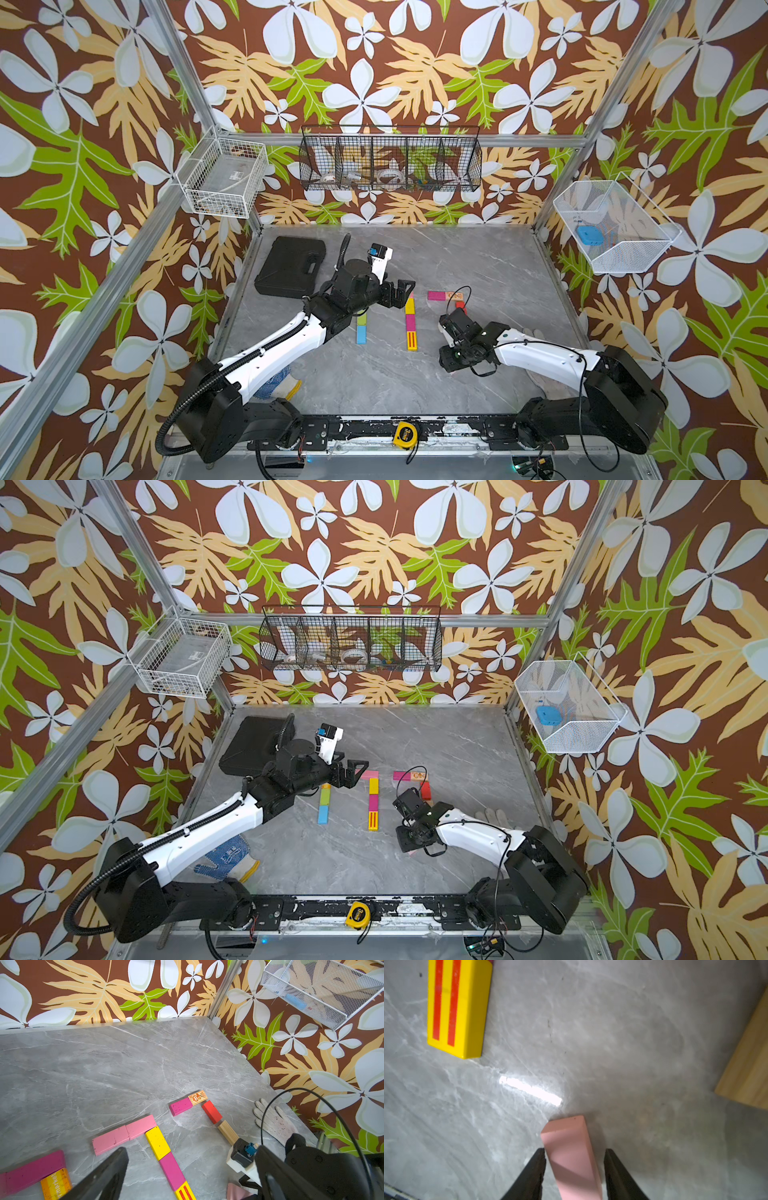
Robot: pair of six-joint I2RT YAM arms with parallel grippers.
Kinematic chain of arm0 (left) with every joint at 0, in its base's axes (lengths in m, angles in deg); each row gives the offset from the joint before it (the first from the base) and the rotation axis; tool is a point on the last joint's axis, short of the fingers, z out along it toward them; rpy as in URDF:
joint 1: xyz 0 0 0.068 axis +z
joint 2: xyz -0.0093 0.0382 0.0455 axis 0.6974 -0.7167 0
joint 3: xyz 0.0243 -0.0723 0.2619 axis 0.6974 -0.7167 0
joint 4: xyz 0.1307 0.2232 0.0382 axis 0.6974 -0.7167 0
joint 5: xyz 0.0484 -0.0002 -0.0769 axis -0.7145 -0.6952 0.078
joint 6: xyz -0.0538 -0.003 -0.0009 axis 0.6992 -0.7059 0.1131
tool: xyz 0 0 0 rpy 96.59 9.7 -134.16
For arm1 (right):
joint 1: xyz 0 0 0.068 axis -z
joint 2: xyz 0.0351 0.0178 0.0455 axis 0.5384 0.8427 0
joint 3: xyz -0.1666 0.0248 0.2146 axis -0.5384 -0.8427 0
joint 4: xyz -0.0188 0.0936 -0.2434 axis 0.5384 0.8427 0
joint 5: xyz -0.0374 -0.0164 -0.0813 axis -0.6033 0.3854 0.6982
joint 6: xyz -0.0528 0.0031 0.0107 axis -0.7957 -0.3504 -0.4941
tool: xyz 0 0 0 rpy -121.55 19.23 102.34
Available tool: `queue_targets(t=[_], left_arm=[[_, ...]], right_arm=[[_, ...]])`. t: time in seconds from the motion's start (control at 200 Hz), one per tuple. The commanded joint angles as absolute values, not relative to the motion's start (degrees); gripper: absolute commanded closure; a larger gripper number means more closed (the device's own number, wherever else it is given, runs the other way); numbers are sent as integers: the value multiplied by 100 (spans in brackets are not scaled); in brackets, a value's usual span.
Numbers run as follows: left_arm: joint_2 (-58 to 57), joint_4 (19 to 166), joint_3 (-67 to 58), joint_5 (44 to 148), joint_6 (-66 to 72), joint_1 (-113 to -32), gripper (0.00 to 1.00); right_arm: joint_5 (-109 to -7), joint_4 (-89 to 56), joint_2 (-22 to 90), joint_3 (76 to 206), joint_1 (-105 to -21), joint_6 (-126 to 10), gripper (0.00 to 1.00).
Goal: Assemble the number 7 with building blocks
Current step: Adjust the building block at the center of the board.
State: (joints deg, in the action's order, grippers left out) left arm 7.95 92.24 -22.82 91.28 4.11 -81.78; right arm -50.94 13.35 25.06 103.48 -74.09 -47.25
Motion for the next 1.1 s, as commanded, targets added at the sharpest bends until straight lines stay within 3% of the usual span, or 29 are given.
queue_targets(t=[0.0, 0.12, 0.28, 0.495, 1.096], left_arm=[[892, 9380, -2328, 9093, 394, -8166, 3], [967, 9387, -2372, 9052, 391, -8166, 3], [1034, 9437, -2381, 9093, 413, -8166, 3], [1160, 9497, -2442, 9105, 394, -8165, 3], [1262, 9499, -2469, 9034, 335, -8166, 2]], right_arm=[[-4667, 1386, 2697, 10464, -7541, -4561, 61], [-4387, 1491, 2739, 10400, -7608, -4360, 70], [-3768, 1857, 2321, 10181, -7594, -3746, 73], [-3486, 1887, 1997, 9918, -7340, -3248, 73], [-3290, 1780, 2236, 10179, -6696, -4033, 67]])
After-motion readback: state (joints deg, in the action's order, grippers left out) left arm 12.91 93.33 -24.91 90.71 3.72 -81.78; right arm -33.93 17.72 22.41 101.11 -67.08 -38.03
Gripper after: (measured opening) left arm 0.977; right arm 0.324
